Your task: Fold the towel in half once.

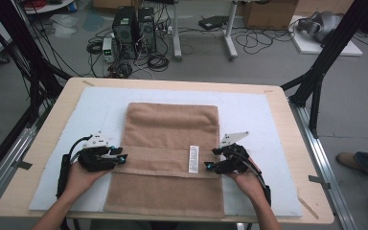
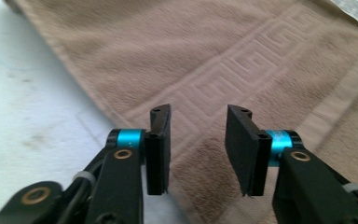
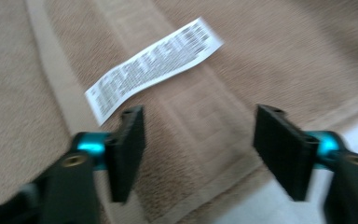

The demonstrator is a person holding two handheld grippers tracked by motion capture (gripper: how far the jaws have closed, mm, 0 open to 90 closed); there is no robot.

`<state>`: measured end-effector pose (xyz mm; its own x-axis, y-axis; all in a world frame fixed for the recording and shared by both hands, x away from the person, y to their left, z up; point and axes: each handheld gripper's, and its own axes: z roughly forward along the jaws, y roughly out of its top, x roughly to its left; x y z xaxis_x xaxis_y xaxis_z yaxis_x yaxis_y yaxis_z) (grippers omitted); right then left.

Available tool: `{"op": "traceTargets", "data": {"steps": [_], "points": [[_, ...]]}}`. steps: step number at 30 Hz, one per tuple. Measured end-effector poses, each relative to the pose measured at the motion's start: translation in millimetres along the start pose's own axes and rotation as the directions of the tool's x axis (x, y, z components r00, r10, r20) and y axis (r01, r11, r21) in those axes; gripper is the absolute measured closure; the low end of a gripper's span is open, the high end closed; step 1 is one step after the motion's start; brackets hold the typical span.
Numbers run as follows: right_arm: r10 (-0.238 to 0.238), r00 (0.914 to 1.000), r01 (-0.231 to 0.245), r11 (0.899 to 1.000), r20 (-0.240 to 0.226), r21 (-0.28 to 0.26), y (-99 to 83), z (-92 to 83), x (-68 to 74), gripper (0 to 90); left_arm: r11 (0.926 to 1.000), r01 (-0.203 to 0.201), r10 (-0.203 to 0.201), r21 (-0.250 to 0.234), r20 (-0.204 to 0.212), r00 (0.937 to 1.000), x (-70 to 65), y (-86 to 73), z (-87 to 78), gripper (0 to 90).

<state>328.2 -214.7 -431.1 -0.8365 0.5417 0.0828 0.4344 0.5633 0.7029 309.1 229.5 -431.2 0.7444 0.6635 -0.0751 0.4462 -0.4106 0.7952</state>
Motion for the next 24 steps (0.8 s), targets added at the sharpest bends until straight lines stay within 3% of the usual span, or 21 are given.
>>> {"op": "traceTargets", "data": {"steps": [2,7,13,20,24], "points": [[-0.011,0.9998,0.011,1.0,-0.018,0.02,-2.2,5.2,1.8,46.1,0.9999,-0.003,0.003,0.011,0.028,0.9996,-0.5,-0.6,1.5,63.6],[-0.04,0.9991,0.04,0.999,-0.017,0.021,-2.0,7.7,3.6,61.8,0.9981,-0.021,0.02,0.057,0.028,0.9994,-0.3,-4.7,11.2,69.6],[-0.063,0.9978,0.063,0.998,-0.021,0.028,0.6,9.2,6.4,81.6,0.9986,-0.031,0.031,0.043,0.012,0.9995,-3.4,-5.4,15.3,82.7],[-0.059,0.9978,0.06,0.998,-0.028,0.019,2.7,6.5,5.5,84.6,0.9988,-0.028,0.028,0.039,-0.001,0.9996,-5.3,-3.2,13.2,86.3],[-0.068,0.9972,0.068,0.998,-0.032,0.003,6.3,-0.8,6.0,84.8,0.9995,-0.029,0.029,0.015,0.006,0.9996,-6.3,0.3,4.4,86.4]]}}
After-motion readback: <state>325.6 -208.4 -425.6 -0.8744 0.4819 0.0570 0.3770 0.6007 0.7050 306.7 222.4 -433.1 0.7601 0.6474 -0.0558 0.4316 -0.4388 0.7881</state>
